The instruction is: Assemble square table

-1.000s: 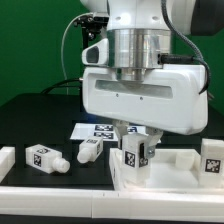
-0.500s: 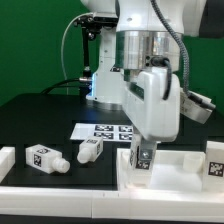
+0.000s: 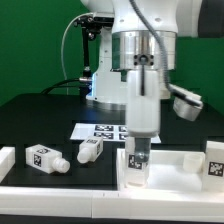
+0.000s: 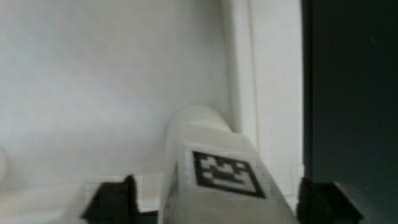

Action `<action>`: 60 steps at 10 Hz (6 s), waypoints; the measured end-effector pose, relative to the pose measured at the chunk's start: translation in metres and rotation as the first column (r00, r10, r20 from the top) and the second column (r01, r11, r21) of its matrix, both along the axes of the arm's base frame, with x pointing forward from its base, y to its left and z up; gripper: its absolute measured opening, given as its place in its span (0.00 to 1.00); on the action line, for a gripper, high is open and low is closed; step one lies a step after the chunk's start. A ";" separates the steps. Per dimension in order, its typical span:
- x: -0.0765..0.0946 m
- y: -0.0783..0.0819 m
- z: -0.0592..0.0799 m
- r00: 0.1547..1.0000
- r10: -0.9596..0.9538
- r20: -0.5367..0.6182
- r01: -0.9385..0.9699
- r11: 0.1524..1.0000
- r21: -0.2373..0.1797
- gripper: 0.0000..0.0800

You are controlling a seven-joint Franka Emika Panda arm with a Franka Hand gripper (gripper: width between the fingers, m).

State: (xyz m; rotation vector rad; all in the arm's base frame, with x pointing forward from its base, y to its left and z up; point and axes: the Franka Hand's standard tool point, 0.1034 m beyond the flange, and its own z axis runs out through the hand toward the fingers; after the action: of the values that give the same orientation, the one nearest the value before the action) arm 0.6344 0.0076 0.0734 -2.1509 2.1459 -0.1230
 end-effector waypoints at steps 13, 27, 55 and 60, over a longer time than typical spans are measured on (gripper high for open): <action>0.006 -0.001 0.002 0.657 0.753 -0.037 -0.749 0.647 -0.139 0.42; -0.004 0.007 0.000 0.865 0.501 -0.036 -0.502 0.864 -0.033 0.74; -0.005 -0.009 -0.008 0.811 0.585 -0.008 -0.585 0.810 -0.042 0.81; -0.002 -0.011 -0.005 0.440 0.895 -0.075 -0.896 0.431 -0.110 0.81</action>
Offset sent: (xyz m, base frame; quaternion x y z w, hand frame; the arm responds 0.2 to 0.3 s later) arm 0.0000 0.0000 0.0000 0.0000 0.0000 -0.1938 0.9810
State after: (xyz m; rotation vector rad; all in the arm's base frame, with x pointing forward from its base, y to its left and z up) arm 0.6326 -0.0032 0.0685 -3.0310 0.6839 -0.1645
